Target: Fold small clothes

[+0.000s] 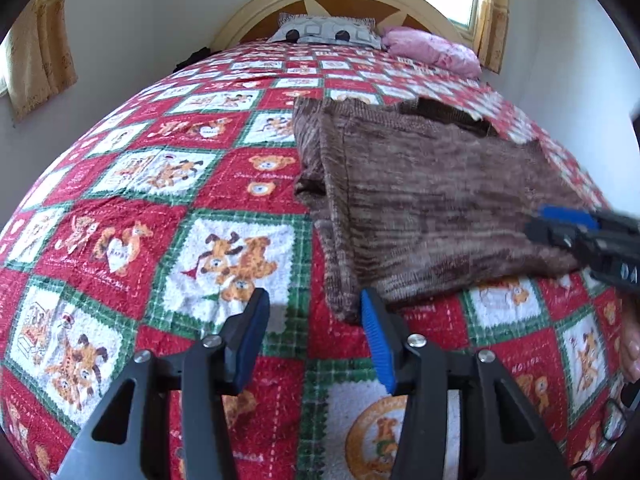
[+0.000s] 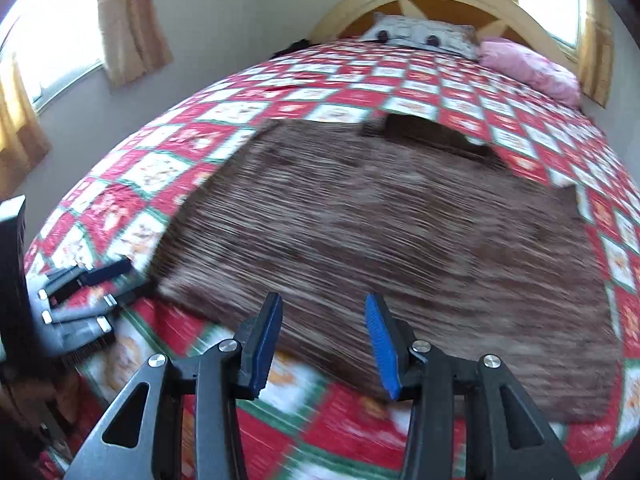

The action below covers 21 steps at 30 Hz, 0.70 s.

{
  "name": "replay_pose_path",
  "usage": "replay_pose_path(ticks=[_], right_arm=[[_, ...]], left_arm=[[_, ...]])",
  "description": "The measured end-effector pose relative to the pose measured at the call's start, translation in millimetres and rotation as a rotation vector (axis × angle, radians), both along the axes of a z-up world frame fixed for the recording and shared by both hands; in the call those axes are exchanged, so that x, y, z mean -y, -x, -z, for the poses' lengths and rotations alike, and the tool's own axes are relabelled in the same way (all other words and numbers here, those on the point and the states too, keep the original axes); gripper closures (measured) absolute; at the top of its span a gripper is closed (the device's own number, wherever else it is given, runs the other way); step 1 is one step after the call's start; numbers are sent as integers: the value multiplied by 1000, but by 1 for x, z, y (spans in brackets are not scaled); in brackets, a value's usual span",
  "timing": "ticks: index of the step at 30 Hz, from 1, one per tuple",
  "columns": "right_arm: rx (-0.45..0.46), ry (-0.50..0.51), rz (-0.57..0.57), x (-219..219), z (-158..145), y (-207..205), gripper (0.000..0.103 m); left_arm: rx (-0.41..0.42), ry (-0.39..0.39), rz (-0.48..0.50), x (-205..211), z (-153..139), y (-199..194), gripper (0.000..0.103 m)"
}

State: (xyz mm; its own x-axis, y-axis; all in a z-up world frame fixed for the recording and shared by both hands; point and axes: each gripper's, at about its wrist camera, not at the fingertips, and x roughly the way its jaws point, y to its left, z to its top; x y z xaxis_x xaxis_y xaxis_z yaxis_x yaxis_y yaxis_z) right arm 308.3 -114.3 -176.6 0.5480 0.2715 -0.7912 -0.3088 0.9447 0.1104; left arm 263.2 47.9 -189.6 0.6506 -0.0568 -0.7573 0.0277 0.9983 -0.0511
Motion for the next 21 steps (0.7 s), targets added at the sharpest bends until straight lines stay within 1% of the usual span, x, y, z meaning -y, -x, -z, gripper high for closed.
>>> replay_pose_path(ticks=[2, 3, 5, 6, 11, 13, 15, 17, 19, 21], right_arm=[[-29, 16, -6, -12, 13, -6, 58], [-64, 25, -13, -17, 22, -8, 58], [-19, 68, -24, -22, 25, 2, 58], [-13, 86, -36, -24, 26, 7, 58], [-30, 88, -89, -19, 24, 20, 58], [-23, 105, -96, -20, 24, 23, 58], [-8, 138, -97, -24, 22, 26, 58], [4, 148, -94, -26, 18, 25, 58], [34, 137, -103, -31, 11, 33, 58], [77, 151, -137, -43, 5, 43, 52]], left_arm=[[-4, -7, 17, 2, 1, 4, 52], [-12, -12, 25, 2, 2, 6, 51], [-9, -4, 30, 0, 1, 9, 51], [-9, 4, 30, -2, 1, 11, 51], [0, 45, 24, -13, -2, 17, 50], [-3, 40, 9, -19, -4, 17, 44], [4, 24, -9, -26, -7, 15, 40], [15, 7, -25, -37, -12, 13, 37], [28, -3, -42, -50, -18, 9, 27], [51, -19, -67, -66, -25, 4, 25]])
